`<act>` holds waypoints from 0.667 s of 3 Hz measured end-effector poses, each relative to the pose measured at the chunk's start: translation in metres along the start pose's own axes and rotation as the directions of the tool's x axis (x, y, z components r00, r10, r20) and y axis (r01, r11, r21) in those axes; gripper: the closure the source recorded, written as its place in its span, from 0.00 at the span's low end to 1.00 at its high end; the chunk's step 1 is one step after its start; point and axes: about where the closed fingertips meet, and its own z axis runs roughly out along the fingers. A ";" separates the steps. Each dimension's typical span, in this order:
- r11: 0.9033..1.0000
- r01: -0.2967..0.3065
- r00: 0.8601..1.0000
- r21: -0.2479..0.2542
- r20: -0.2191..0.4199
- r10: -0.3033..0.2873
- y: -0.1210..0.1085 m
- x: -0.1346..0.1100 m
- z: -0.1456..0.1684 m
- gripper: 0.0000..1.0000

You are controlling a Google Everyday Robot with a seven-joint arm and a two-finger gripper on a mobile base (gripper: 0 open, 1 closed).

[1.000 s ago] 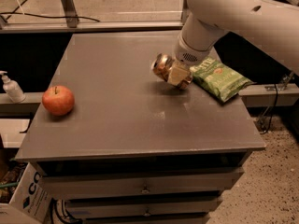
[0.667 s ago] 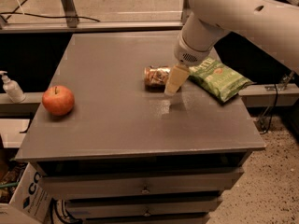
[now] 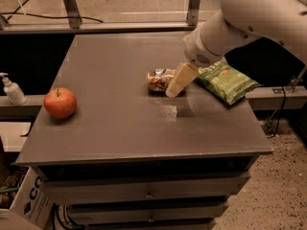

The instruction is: Knock orange can over

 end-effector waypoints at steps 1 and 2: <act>0.999 -0.010 0.980 0.039 0.201 0.002 0.004 -0.007 -0.002 0.00; 0.996 -0.049 0.930 0.070 0.366 0.020 0.030 -0.016 -0.008 0.00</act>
Offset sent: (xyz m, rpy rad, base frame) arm -0.0992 -0.0814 0.0188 0.7390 -0.1958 -0.1901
